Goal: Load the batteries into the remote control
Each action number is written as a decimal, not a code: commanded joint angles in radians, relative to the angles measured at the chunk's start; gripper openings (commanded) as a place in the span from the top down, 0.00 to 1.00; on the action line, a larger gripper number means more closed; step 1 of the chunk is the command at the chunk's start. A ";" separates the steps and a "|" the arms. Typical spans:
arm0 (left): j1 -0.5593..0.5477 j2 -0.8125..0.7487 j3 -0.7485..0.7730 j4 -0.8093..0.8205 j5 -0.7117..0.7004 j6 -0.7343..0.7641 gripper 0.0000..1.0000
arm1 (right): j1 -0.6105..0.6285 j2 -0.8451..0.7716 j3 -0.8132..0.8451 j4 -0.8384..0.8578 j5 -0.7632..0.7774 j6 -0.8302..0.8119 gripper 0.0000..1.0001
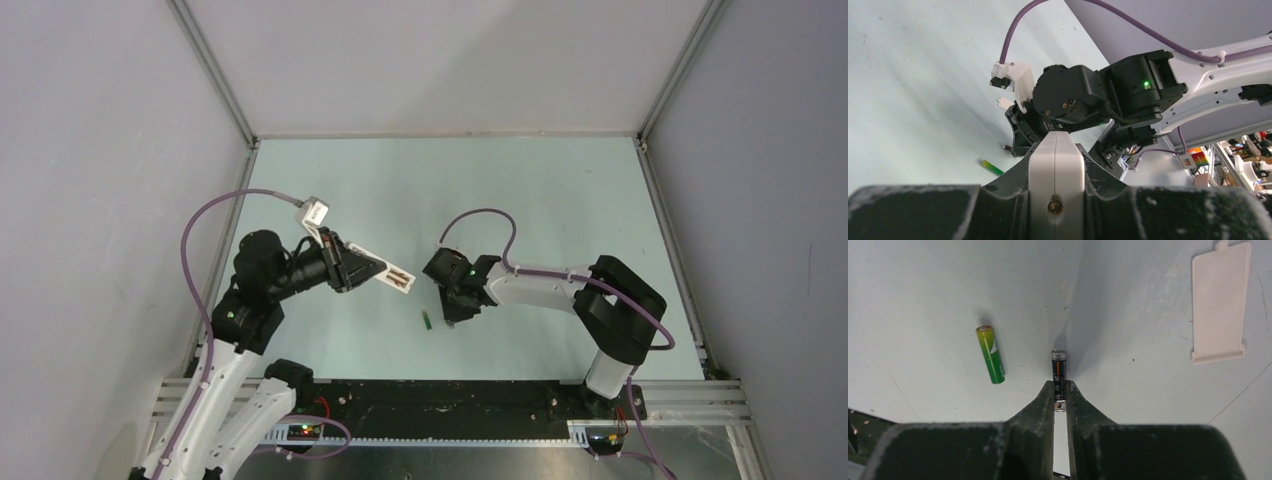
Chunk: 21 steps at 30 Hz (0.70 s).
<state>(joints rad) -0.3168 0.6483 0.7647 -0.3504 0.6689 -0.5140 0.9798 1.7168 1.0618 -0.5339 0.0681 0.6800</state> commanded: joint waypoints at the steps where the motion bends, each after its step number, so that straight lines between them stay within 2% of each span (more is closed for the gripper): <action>1: -0.003 -0.056 0.000 0.040 -0.029 0.024 1.00 | 0.026 0.012 -0.008 0.004 0.123 0.115 0.86; 9: -0.003 -0.117 -0.036 0.039 -0.086 0.007 1.00 | 0.028 0.004 -0.016 0.013 0.193 0.204 0.77; 14: -0.002 -0.146 -0.045 0.039 -0.092 0.000 1.00 | 0.042 -0.026 -0.019 0.009 0.207 0.269 0.60; 17: -0.002 -0.150 -0.048 0.040 -0.107 -0.004 1.00 | 0.047 -0.075 -0.033 0.010 0.222 0.288 0.59; 21: -0.003 -0.145 -0.051 0.040 -0.110 0.006 1.00 | 0.047 -0.125 -0.050 -0.018 0.265 0.310 0.63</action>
<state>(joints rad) -0.3168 0.5076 0.7170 -0.3466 0.5777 -0.5159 1.0210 1.6741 1.0252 -0.5339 0.2489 0.9340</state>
